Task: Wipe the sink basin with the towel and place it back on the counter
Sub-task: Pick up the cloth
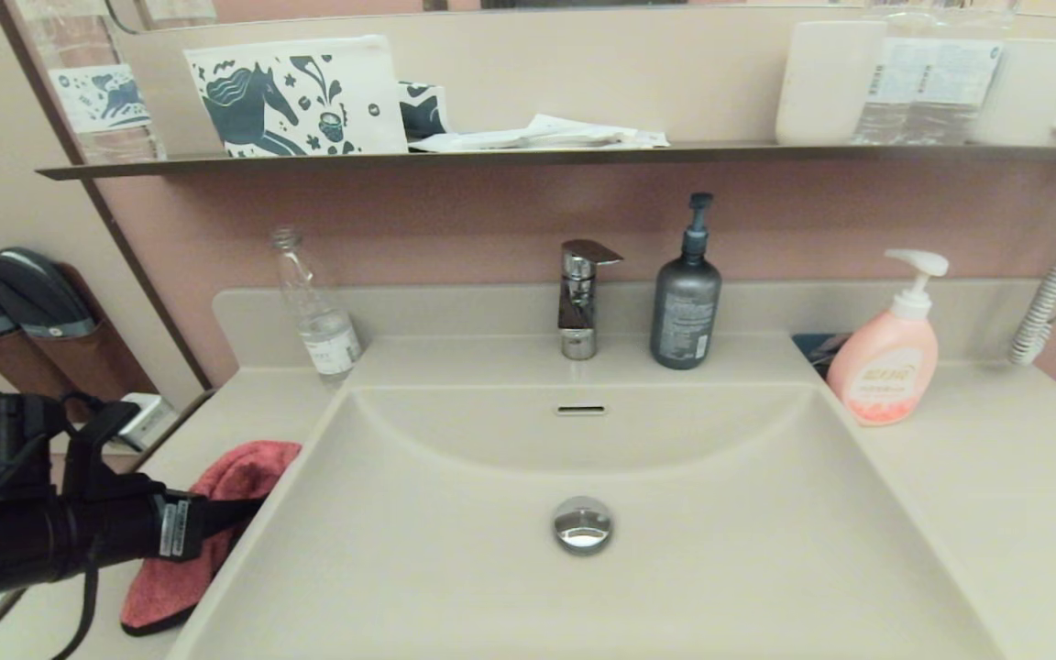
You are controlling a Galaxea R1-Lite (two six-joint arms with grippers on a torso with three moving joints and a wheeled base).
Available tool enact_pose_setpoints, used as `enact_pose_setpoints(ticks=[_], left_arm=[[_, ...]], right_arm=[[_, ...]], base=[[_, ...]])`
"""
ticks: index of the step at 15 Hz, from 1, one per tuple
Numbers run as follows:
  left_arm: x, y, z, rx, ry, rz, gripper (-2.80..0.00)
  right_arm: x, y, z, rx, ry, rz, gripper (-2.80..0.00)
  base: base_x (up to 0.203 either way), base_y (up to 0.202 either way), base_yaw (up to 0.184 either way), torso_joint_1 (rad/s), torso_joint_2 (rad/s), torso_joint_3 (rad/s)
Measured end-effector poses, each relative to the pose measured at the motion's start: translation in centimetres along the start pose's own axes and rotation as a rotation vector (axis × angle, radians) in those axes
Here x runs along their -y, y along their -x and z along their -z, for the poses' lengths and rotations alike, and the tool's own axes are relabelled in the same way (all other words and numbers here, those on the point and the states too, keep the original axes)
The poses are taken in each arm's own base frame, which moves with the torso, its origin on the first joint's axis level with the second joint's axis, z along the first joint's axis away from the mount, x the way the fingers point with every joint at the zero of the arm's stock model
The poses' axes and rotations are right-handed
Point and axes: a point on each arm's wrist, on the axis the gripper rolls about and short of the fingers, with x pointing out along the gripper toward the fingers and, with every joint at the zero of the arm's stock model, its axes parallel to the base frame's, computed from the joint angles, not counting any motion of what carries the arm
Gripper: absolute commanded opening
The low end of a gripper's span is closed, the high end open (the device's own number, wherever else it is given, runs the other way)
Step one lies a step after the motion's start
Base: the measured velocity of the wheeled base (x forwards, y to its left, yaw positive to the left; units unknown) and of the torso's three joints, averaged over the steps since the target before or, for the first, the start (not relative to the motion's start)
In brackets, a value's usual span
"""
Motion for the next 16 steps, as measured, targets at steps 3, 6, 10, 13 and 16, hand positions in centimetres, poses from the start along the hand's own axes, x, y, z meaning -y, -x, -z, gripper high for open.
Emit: enact_pose_setpoints(ticks=[3, 6, 10, 13, 16], left_arm=[[0.0, 0.0, -0.1, 0.004, 0.000, -0.002, -2.80], [0.0, 0.3, -0.3, 0.016, -0.004, -0.013, -2.80], [0.4, 2.2, -1.5, 0.059, -0.018, -0.030, -2.80], [1.5, 4.5, -2.8, 0.048, 0.017, -0.012, -2.80], [4.5, 7.8, -5.0, 0.040, 0.097, 0.066, -2.80]], right_arm=[[0.0, 0.0, 0.0, 0.000, 0.000, 0.000, -2.80], [0.0, 0.0, 0.0, 0.000, 0.000, 0.000, -2.80], [0.0, 0.0, 0.0, 0.000, 0.000, 0.000, -2.80], [0.0, 0.0, 0.0, 0.000, 0.000, 0.001, -2.80], [0.0, 0.0, 0.0, 0.000, 0.000, 0.000, -2.80]], base=[[0.000, 0.000, 0.000, 0.000, 0.00, 0.000], [0.000, 0.000, 0.000, 0.000, 0.00, 0.000], [0.000, 0.000, 0.000, 0.000, 0.00, 0.000], [0.000, 0.000, 0.000, 0.000, 0.00, 0.000], [0.000, 0.000, 0.000, 0.000, 0.00, 0.000]])
